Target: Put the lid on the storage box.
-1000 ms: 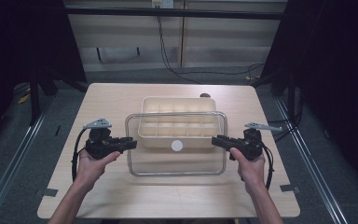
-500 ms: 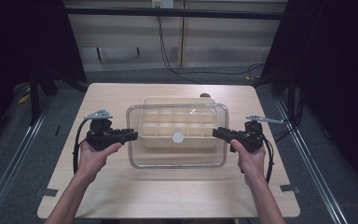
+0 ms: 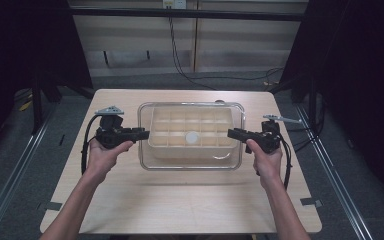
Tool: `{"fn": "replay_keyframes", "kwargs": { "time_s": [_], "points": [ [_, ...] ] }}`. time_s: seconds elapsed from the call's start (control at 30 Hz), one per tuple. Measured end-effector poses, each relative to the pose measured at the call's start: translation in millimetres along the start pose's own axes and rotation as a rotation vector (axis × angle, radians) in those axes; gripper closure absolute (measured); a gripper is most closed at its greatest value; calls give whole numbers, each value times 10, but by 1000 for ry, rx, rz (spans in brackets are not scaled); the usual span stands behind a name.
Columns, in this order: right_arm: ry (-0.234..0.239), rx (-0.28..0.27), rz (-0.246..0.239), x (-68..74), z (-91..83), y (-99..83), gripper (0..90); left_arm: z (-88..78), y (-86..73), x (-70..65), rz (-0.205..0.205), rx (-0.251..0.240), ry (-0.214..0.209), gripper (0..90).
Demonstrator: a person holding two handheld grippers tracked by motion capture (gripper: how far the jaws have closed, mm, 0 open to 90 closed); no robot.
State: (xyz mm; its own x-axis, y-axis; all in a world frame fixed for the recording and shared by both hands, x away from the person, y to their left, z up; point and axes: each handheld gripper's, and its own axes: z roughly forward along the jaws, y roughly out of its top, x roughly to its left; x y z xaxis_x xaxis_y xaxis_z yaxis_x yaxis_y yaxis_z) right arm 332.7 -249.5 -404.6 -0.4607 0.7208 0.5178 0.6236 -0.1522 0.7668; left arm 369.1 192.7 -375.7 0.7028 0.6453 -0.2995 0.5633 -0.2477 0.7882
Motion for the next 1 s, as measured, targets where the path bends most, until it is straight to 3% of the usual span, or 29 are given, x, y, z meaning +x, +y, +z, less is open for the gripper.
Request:
{"fn": "replay_keyframes", "kwargs": {
  "time_s": [0.2,0.63,1.0],
  "points": [
    [-6,9,2,-34,95,76,602,38,36,96,-1,7,6,687],
    [-15,22,10,-99,272,315,606,173,164,314,-57,-2,19,675],
    [-22,3,26,-194,334,469,601,236,352,349,-56,-7,32,673]
  ]
}}
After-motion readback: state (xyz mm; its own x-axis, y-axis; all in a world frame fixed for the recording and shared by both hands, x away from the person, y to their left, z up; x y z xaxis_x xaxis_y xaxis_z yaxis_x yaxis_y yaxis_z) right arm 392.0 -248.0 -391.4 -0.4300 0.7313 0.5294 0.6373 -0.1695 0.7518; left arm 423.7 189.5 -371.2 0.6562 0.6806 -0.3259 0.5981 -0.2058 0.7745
